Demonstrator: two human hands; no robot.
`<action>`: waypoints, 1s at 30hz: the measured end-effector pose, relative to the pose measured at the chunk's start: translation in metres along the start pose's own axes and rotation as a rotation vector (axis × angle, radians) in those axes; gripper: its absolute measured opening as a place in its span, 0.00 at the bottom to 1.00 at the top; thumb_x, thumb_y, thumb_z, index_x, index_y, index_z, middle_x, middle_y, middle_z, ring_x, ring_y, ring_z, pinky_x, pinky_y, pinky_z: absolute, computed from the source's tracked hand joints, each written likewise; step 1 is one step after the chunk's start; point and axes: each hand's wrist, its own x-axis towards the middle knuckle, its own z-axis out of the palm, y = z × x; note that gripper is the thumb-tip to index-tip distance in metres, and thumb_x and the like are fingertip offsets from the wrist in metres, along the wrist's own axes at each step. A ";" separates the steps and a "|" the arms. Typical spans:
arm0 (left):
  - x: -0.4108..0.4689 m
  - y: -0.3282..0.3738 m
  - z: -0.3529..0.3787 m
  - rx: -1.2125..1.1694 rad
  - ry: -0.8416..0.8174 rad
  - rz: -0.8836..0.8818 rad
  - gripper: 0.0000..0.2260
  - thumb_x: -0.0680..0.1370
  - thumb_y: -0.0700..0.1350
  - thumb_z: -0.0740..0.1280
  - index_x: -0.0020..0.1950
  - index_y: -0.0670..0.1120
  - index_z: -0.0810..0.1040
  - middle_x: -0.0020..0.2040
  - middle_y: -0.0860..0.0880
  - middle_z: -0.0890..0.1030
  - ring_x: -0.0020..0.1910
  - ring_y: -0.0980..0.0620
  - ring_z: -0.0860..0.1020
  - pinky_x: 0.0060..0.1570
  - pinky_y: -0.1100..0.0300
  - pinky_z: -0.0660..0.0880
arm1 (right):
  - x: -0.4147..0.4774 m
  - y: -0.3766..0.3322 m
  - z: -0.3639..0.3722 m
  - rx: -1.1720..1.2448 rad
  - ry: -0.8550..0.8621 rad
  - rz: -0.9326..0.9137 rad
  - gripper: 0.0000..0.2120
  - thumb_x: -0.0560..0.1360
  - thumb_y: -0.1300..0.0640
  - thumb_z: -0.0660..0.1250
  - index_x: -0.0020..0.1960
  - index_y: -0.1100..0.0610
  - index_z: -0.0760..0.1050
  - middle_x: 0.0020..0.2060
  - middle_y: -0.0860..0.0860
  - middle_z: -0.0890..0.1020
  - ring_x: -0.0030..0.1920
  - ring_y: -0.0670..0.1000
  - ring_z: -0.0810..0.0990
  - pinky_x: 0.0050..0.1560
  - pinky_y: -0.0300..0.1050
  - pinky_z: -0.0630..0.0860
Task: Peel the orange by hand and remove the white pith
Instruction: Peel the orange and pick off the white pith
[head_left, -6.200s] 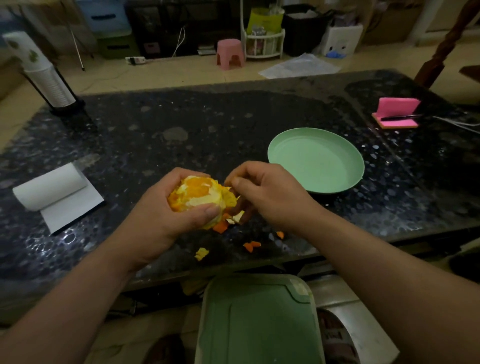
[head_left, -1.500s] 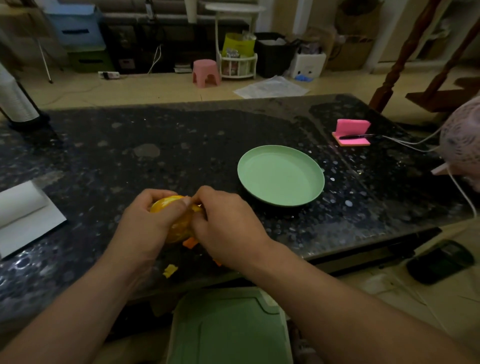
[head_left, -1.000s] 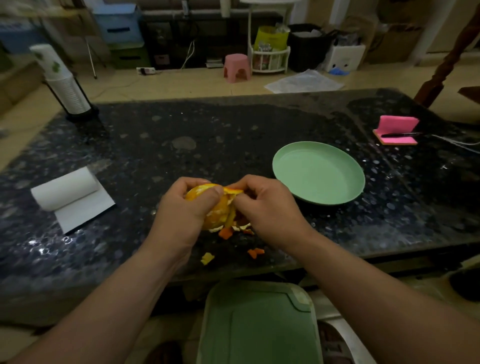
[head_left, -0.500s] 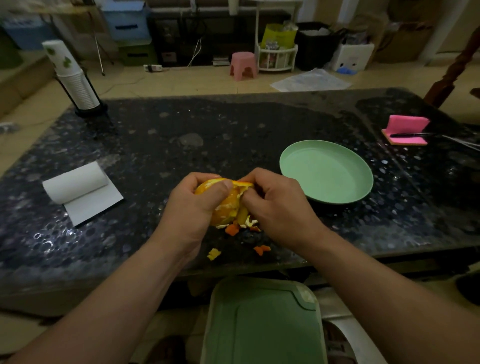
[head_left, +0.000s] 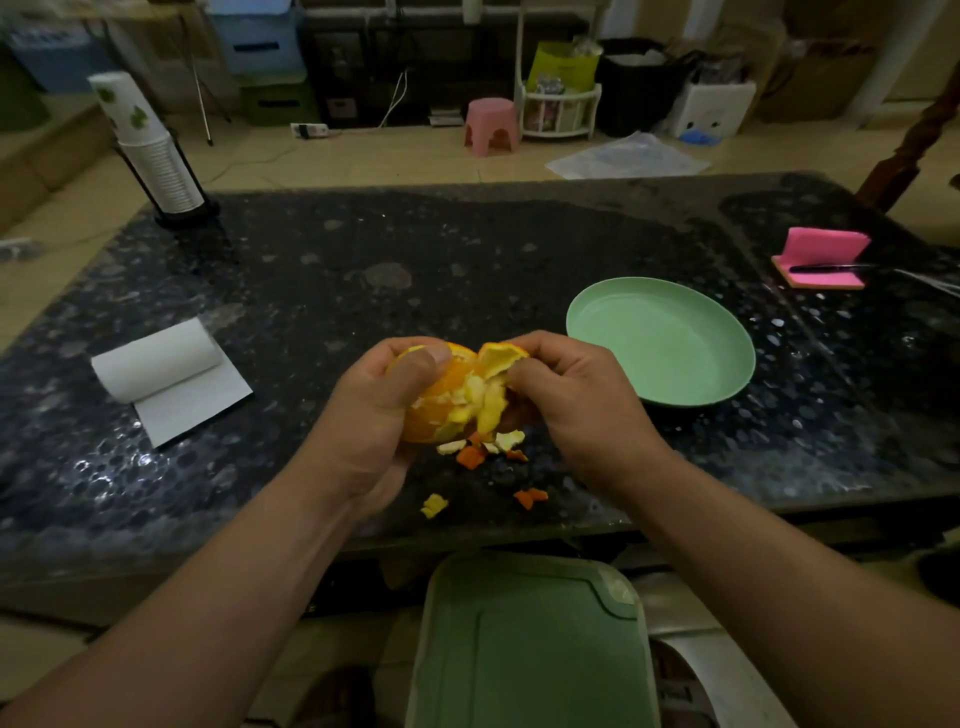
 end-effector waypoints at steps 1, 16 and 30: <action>0.000 0.001 -0.002 -0.027 -0.009 -0.008 0.21 0.71 0.51 0.73 0.61 0.43 0.81 0.49 0.44 0.85 0.44 0.47 0.84 0.42 0.50 0.82 | -0.001 -0.001 0.001 0.054 -0.006 0.024 0.08 0.82 0.65 0.67 0.51 0.60 0.85 0.39 0.57 0.87 0.37 0.54 0.86 0.39 0.44 0.82; -0.002 0.015 -0.007 -0.655 0.059 -0.156 0.32 0.75 0.51 0.73 0.76 0.39 0.73 0.61 0.38 0.83 0.55 0.38 0.85 0.43 0.51 0.85 | 0.002 -0.002 0.010 0.973 0.132 0.432 0.08 0.86 0.62 0.61 0.58 0.64 0.79 0.42 0.56 0.87 0.38 0.50 0.88 0.33 0.39 0.82; 0.005 0.007 -0.019 -0.550 0.158 -0.172 0.33 0.72 0.49 0.77 0.75 0.40 0.74 0.67 0.35 0.81 0.64 0.35 0.82 0.55 0.41 0.83 | 0.006 0.008 0.012 -0.645 -0.010 0.017 0.17 0.84 0.46 0.67 0.71 0.47 0.78 0.61 0.43 0.83 0.60 0.41 0.81 0.61 0.45 0.80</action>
